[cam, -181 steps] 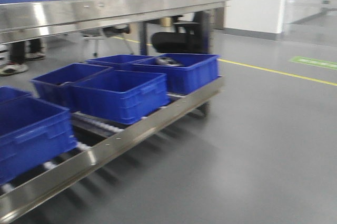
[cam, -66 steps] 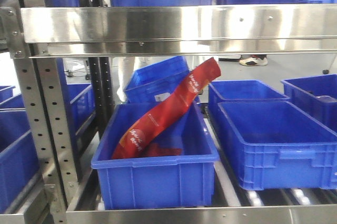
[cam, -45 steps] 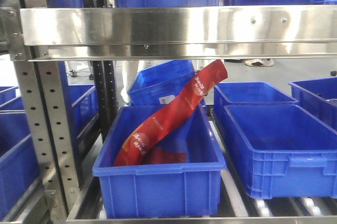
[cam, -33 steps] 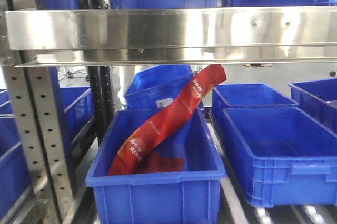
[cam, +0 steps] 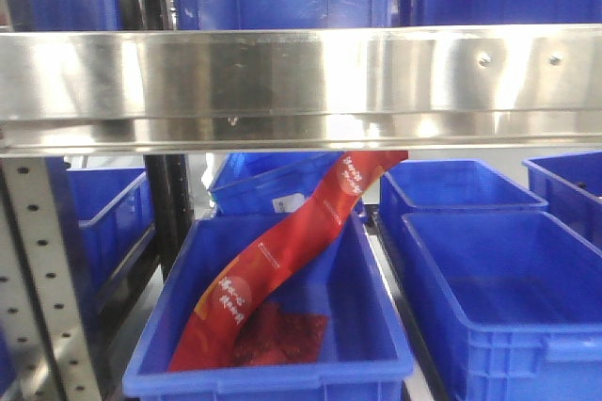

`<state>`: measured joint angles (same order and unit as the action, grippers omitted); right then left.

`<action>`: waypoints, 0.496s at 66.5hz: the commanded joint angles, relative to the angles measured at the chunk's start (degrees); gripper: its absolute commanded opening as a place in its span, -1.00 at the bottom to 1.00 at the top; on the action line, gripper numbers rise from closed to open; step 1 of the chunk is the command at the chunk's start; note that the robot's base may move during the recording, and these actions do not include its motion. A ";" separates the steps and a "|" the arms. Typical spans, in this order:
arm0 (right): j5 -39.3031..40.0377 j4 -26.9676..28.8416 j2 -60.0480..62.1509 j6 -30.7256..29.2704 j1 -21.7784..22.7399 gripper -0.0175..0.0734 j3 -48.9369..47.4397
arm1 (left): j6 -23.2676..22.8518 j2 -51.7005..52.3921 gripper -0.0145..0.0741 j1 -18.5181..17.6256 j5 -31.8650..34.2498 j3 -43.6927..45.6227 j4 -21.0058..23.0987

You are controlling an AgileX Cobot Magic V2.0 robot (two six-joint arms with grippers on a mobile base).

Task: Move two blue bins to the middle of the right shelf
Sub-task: 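Drive up to the shelf and raise the teal bin above the rail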

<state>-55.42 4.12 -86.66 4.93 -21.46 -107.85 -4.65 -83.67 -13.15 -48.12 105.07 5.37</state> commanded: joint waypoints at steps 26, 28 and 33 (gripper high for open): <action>2.31 -0.54 0.53 -0.88 0.41 -0.95 -0.59 | -0.97 1.57 -0.92 -0.28 9.31 1.32 3.02; 2.31 -0.54 0.53 -0.88 0.41 -0.95 -0.59 | -0.97 1.57 -0.92 -0.28 9.31 1.32 3.02; 2.31 -0.54 0.53 -0.88 0.41 -0.95 -0.59 | -0.97 1.57 -0.92 -0.28 9.31 1.32 3.02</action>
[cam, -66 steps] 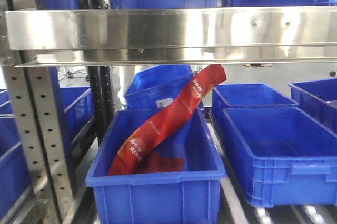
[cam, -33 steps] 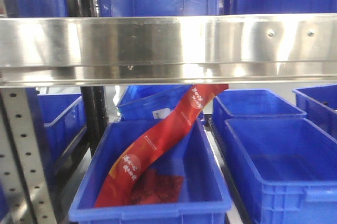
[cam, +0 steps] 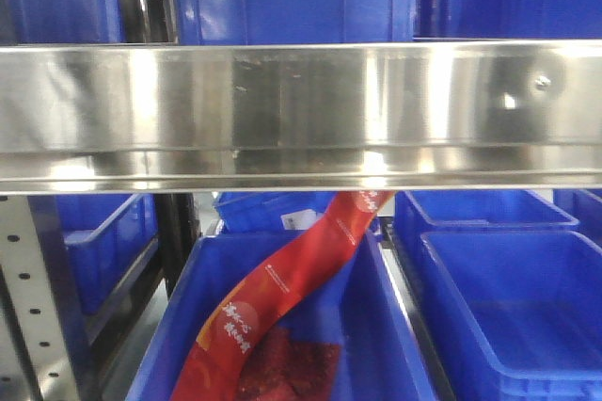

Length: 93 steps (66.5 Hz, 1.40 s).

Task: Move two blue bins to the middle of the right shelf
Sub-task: 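Drive up to the shelf and raise the teal bin above the rail, then push the teal bin with both grippers onto the upper shelf rollers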

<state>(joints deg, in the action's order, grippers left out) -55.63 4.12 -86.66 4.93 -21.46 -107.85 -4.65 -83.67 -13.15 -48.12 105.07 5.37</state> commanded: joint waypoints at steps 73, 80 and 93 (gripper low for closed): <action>2.52 -0.54 0.53 -0.88 0.41 -0.95 -0.59 | -0.97 1.57 -0.92 -0.28 9.30 1.32 2.92; 2.52 -0.54 0.53 -0.88 0.41 -0.95 -0.59 | -0.97 1.57 -0.92 -0.28 9.30 1.32 2.92; 2.52 -0.54 0.53 -0.88 0.41 -0.95 -0.59 | -0.97 1.57 -0.92 -0.28 9.30 1.32 2.92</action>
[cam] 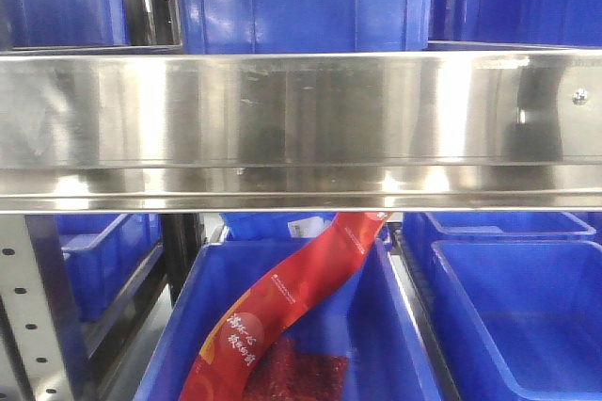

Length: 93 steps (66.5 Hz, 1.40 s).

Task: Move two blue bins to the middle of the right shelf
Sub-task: 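Push the teal bin with both grippers onto the upper shelf rollers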

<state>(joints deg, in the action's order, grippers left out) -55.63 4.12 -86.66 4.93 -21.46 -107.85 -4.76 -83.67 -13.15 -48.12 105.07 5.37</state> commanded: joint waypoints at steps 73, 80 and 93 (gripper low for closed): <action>-4.07 -0.25 -2.04 -0.88 0.41 -0.95 16.64 | 1.69 -3.63 -0.92 -0.28 -8.89 -14.84 2.15; -3.57 -0.25 -2.43 -0.88 0.41 -0.87 16.86 | 1.80 -4.26 -0.80 -0.28 -8.75 -14.84 1.86; -2.88 -0.25 -2.43 -0.88 0.41 0.00 16.86 | 2.18 -4.26 -0.03 -0.28 -8.64 -14.84 1.86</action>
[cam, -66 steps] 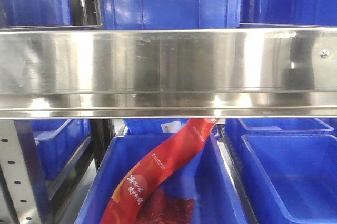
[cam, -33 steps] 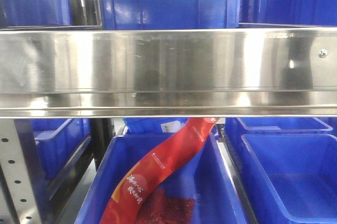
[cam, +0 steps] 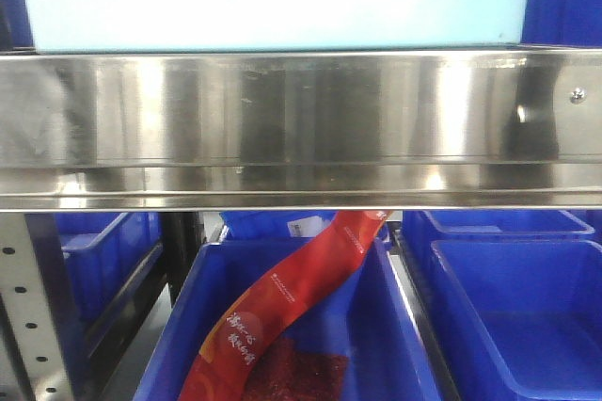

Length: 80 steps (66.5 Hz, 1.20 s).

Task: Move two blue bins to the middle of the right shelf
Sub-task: 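Push the teal bin with both grippers onto the upper shelf rollers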

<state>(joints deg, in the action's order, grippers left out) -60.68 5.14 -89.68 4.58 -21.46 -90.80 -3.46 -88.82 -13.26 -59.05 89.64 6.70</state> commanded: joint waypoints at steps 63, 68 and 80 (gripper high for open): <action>12.03 -7.81 27.89 -0.53 0.41 -0.97 14.85 | -0.17 25.41 -0.92 -0.17 6.92 -10.26 -6.70; 15.84 -7.85 31.58 -0.53 0.41 -0.97 21.44 | -1.66 29.46 -0.92 -0.06 10.57 -16.55 -7.57; 25.53 -7.85 42.01 -0.53 0.41 -0.97 37.95 | -1.66 41.42 -0.92 -0.06 22.07 -32.88 -7.57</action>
<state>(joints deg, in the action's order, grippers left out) -40.61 -1.94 -51.87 4.32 -21.35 -58.77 -4.53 -52.71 -13.26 -43.33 63.23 -0.73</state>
